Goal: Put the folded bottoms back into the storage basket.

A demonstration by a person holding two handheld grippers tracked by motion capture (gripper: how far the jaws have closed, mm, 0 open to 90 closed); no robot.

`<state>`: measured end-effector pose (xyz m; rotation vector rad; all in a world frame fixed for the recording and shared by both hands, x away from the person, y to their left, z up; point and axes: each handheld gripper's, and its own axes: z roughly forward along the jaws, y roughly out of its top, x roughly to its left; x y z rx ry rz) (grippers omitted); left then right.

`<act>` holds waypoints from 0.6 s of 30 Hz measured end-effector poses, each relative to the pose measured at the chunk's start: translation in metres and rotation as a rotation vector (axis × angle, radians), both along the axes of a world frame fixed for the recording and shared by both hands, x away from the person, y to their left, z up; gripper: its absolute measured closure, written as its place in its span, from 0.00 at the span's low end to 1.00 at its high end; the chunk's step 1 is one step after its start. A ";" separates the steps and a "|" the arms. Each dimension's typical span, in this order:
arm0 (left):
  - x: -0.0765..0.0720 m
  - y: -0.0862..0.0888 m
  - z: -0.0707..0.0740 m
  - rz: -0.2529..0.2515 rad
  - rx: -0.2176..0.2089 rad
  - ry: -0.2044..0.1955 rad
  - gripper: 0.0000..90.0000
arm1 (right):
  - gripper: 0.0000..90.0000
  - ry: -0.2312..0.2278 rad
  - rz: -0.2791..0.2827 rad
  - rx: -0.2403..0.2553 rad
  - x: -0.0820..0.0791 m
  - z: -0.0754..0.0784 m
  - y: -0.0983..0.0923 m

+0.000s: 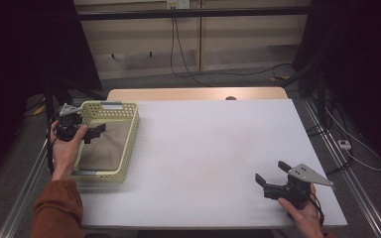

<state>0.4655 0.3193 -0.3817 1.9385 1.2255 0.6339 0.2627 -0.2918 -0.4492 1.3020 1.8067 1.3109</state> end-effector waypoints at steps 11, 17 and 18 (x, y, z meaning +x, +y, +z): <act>-0.024 -0.001 0.010 -0.013 0.000 -0.070 0.06 | 0.05 -0.008 -0.010 -0.007 -0.002 0.001 0.001; -0.033 0.002 0.011 0.041 -0.035 -0.084 0.06 | 0.05 -0.008 -0.009 -0.004 -0.002 0.001 0.001; -0.034 0.002 0.011 0.046 -0.038 -0.087 0.06 | 0.05 -0.008 -0.008 -0.005 -0.002 0.001 0.001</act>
